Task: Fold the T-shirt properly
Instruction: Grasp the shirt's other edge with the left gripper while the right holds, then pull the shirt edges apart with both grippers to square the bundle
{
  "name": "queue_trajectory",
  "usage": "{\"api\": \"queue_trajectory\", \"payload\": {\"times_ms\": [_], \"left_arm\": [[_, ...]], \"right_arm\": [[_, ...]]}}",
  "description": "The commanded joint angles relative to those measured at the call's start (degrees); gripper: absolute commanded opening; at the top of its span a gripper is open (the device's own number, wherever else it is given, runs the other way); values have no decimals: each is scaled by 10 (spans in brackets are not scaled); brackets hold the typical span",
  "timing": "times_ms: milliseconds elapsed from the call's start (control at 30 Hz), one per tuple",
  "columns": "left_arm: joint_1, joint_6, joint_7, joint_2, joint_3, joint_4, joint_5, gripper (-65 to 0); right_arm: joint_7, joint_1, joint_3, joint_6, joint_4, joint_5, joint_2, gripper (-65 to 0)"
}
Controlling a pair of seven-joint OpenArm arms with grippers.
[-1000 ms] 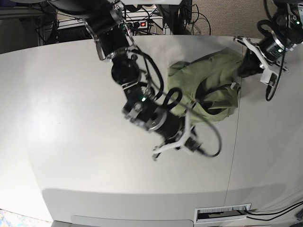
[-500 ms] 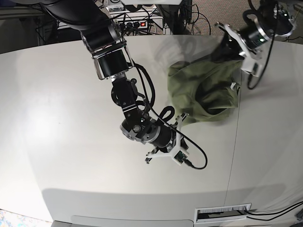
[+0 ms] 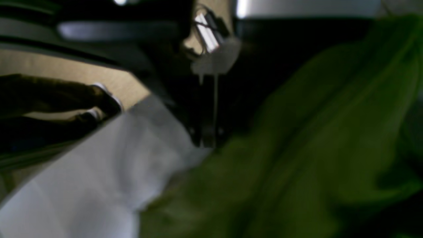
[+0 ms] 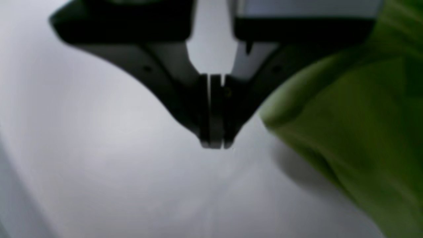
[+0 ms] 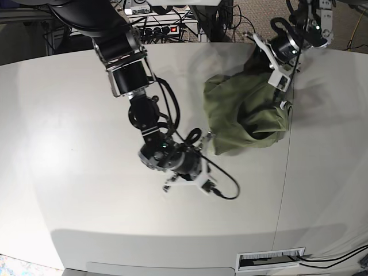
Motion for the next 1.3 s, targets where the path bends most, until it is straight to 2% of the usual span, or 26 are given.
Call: {"api": "queue_trajectory", "payload": {"times_ms": [0, 167, 267, 367, 467, 600, 833, 1100, 1267], "left_arm": [[-11, -2, -12, -5, -2, -4, -8, -650], [-64, -2, -13, -17, -2, -54, 9, -650], [-86, -1, -13, -35, -2, -73, 19, -650], [-99, -2, -17, -55, -2, -94, 26, -650], [-104, -2, -48, -76, -2, -123, 46, -650], [-104, -2, -99, -100, -2, -160, 59, -650], [-147, -7, -105, -105, -2, -211, 68, -650], [-217, -19, -105, -105, -1, -249, 70, -650], [-260, -19, -109, -110, 0, -289, 70, -650]], "right_arm": [[7, 13, 0, -1, 9, 21, 2, -650], [-42, 8, 0, 0, 9, 86, 15, -650], [-52, 8, 0, 1, 10, 110, 15, -650], [-73, 8, 0, 19, 10, 131, 15, -650], [-101, 8, 0, 24, 10, 152, 15, -650], [-158, 8, 0, 24, 10, 210, 15, -650], [-221, 5, 0, 36, 18, 296, 15, -650], [-268, -65, 0, 37, 129, 302, 16, -650], [-270, -109, 0, 37, 188, 302, 32, -650]]}}
